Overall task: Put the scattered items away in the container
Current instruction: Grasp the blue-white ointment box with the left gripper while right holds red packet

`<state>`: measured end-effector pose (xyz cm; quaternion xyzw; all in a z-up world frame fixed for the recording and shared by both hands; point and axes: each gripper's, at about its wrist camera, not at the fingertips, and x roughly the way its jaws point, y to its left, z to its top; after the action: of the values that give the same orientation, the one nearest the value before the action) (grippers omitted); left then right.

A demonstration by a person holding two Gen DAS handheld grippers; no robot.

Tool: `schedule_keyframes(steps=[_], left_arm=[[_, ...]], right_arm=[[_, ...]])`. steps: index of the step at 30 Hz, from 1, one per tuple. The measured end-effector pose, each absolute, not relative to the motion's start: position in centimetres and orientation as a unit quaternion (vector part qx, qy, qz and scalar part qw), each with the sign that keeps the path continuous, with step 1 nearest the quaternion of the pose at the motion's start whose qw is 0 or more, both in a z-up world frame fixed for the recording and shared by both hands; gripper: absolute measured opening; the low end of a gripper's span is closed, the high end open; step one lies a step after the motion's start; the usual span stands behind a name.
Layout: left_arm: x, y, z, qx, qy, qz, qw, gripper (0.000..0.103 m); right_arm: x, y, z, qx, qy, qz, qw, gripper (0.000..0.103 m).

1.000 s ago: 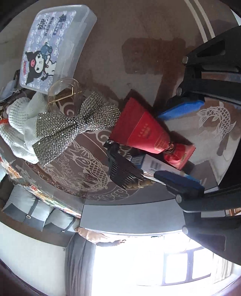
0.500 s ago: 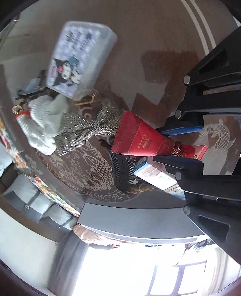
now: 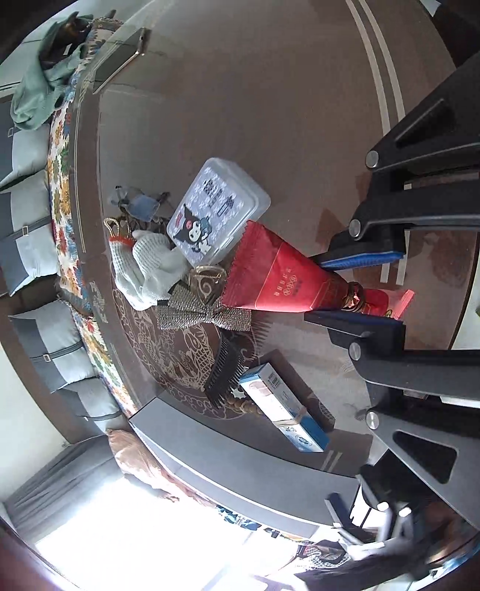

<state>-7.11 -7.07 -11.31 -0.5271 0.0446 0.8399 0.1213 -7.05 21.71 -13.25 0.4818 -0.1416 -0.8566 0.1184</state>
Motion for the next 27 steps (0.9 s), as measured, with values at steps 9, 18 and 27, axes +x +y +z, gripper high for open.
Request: schedule_keyframes(steps=[9,18,27], left_arm=[[-15.3,-4.3,-14.9,-0.572,0.167,0.787,0.161,0.103],[-15.5,-3.9,-17.4,-0.608,0.115,0.755,0.218,0.103],[-13.5,-1.3,-18.4,-0.600,0.225,0.739,0.209,0.091]], right_arm=[[-6.5,23.0,-14.9,0.464,-0.197,-0.855,0.122,0.021],[-6.4,23.5,-14.6,0.460,-0.200,-0.856,0.123,0.021],[-6.1,23.6,-14.3,0.456,-0.200,-0.859,0.115,0.022]])
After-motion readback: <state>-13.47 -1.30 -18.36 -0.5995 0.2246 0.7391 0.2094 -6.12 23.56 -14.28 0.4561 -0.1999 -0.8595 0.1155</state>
